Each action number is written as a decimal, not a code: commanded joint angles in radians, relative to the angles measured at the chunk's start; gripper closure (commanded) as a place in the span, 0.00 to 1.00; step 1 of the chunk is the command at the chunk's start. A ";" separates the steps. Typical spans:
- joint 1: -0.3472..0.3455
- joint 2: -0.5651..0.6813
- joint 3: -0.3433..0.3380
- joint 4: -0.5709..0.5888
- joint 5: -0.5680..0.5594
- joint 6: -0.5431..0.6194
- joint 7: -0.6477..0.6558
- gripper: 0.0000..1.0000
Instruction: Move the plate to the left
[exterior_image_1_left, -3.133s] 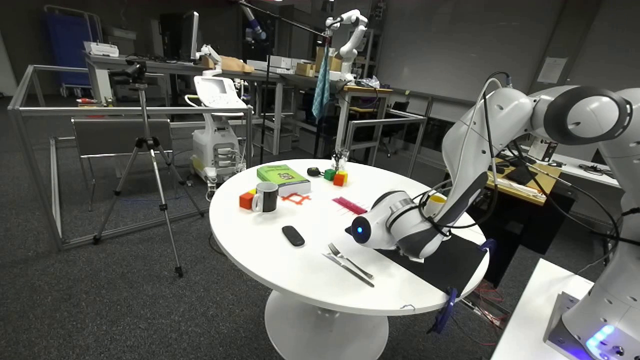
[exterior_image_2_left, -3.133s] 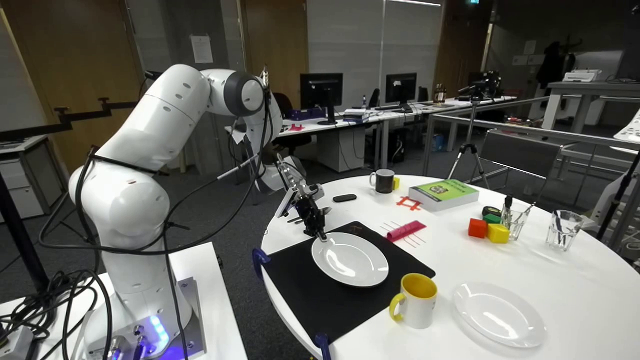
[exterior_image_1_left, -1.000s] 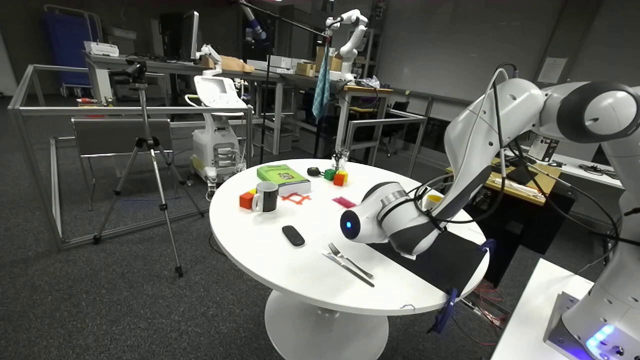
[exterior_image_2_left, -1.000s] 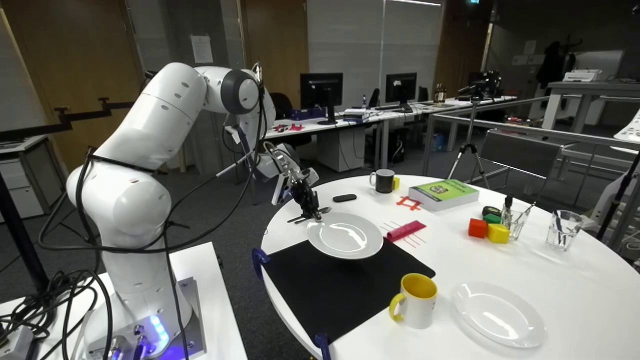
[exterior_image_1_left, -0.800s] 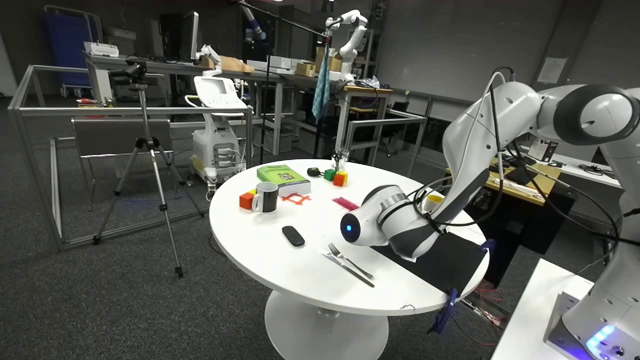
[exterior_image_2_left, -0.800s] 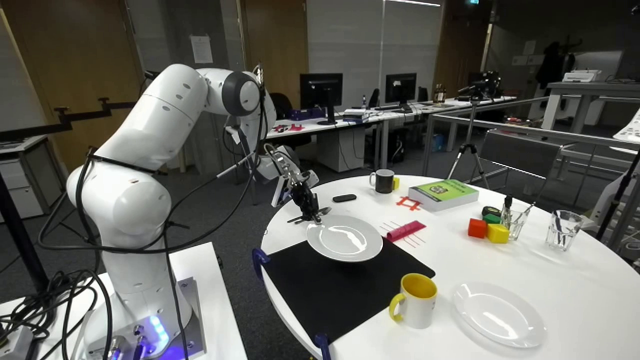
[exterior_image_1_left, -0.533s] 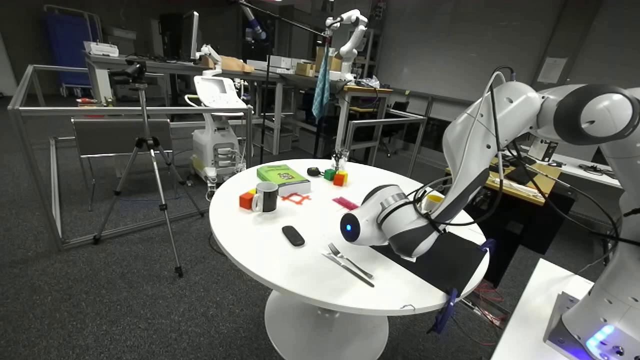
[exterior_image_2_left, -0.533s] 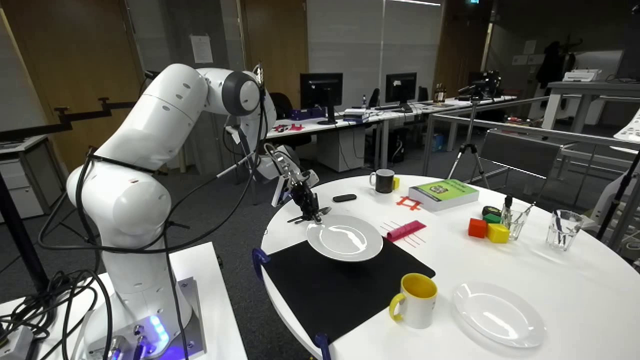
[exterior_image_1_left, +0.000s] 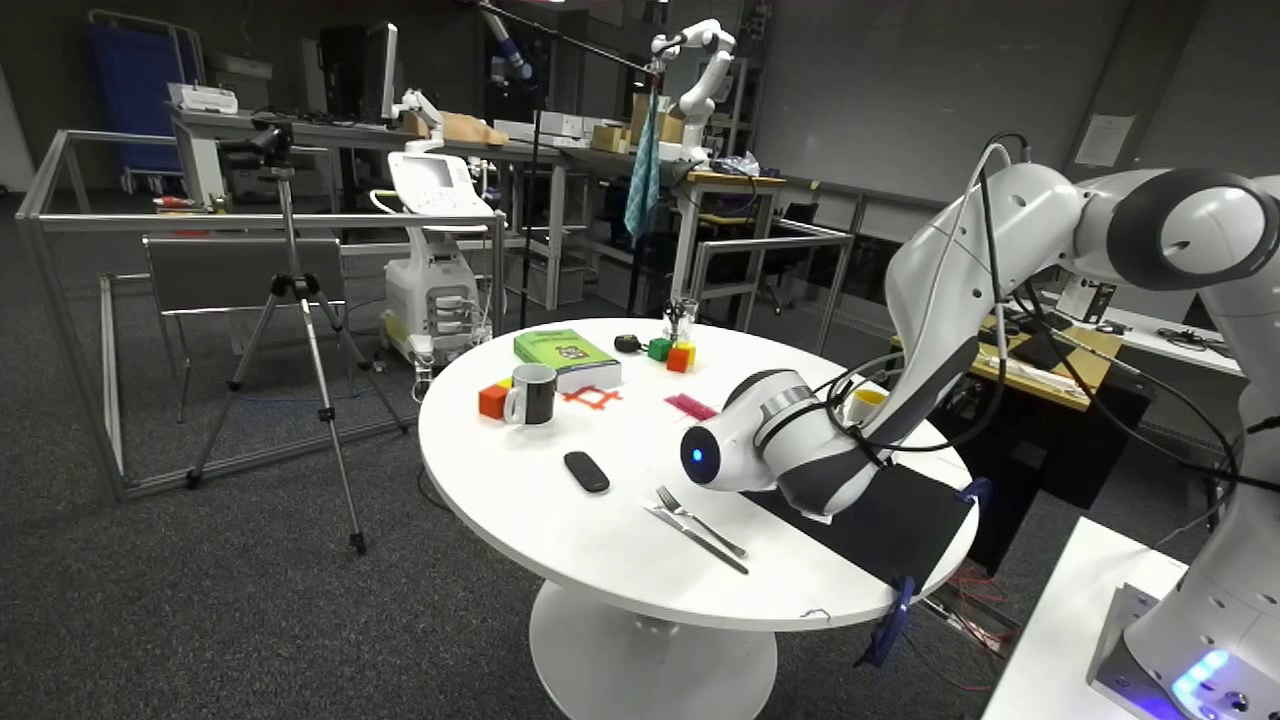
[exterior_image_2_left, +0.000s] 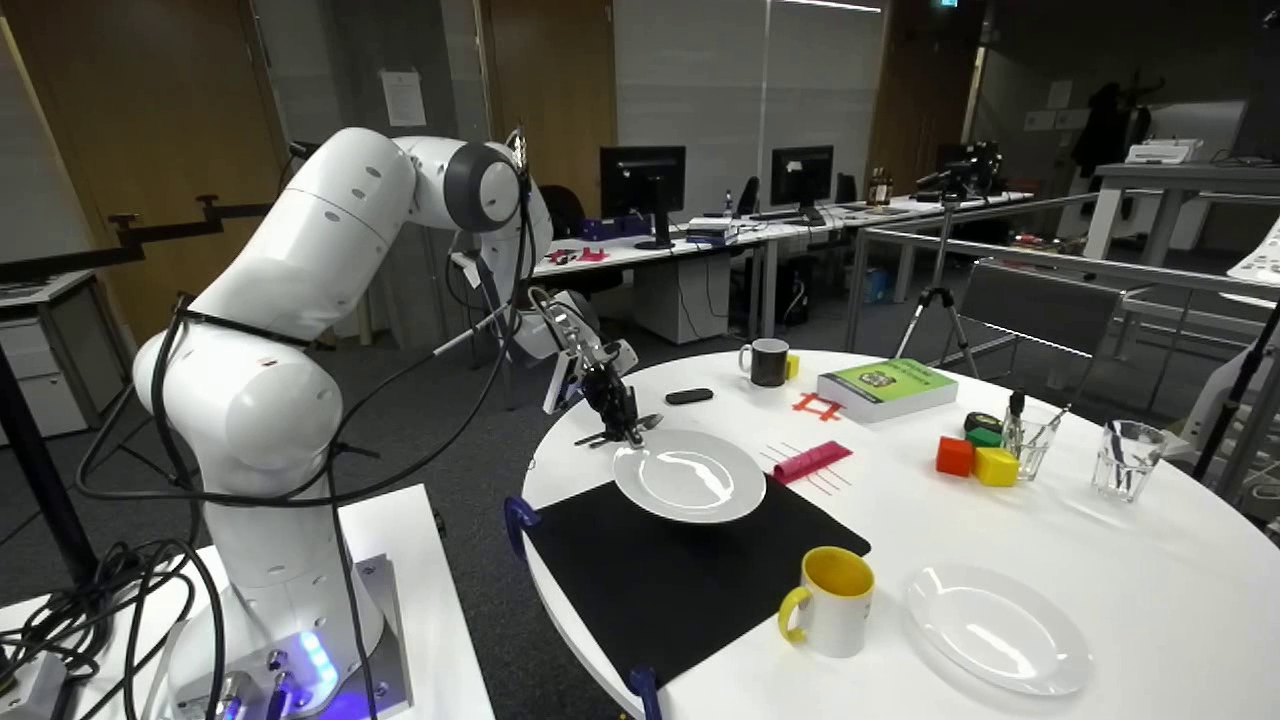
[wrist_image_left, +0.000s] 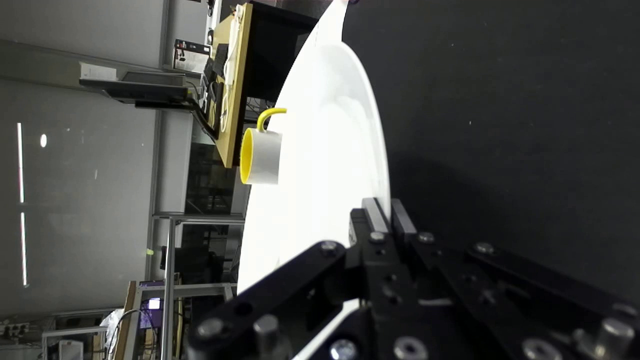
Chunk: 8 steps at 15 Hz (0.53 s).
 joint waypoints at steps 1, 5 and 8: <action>-0.010 0.004 0.013 0.005 -0.006 -0.008 0.003 0.99; 0.002 -0.008 0.000 0.007 -0.013 -0.030 0.006 0.99; 0.005 -0.018 -0.007 0.014 -0.027 -0.046 0.000 0.99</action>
